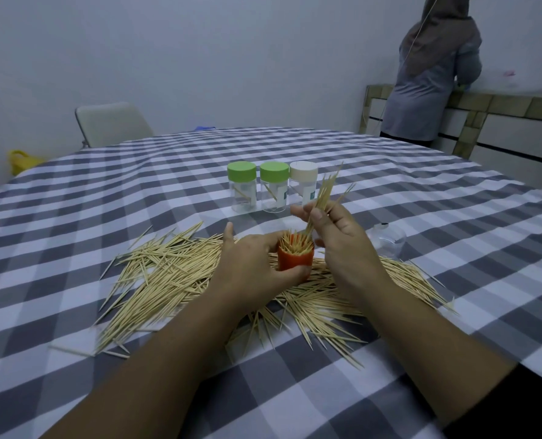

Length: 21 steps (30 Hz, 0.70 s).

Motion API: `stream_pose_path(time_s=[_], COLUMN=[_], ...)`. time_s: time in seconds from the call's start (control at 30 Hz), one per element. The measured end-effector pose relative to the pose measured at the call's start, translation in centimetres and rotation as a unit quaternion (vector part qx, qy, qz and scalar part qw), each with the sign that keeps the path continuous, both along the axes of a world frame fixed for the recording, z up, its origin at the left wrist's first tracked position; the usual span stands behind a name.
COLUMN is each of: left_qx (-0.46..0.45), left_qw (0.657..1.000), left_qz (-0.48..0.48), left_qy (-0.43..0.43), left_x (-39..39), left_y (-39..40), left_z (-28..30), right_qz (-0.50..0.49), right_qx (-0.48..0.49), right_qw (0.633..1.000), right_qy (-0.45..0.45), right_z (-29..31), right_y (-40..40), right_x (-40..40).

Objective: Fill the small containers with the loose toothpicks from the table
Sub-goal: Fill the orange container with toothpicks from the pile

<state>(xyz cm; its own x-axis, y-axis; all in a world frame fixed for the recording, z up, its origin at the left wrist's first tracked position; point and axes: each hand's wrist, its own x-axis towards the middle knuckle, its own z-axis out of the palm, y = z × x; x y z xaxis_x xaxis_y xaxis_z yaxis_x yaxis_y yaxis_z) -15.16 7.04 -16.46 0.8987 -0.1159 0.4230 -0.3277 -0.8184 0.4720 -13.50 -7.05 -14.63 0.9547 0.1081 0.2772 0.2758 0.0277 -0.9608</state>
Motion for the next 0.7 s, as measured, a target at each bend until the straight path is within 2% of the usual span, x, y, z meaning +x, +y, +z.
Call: stream_pose_path(time_s=[0.3, 0.7], left_qx=[-0.006, 0.0], left_qw=[1.0, 1.0], left_qz=[0.007, 0.008], left_qy=[-0.012, -0.016], left_x=[0.41, 0.41], left_y=[0.31, 0.25], left_z=[-0.38, -0.4], right_qz=[0.019, 0.016], right_qx=[-0.078, -0.124], right_qw=[0.996, 0.991], right_qy=[0.034, 0.05], right_z=[-0.66, -0.21], right_y=[0.37, -0.2], right_x=[0.01, -0.33])
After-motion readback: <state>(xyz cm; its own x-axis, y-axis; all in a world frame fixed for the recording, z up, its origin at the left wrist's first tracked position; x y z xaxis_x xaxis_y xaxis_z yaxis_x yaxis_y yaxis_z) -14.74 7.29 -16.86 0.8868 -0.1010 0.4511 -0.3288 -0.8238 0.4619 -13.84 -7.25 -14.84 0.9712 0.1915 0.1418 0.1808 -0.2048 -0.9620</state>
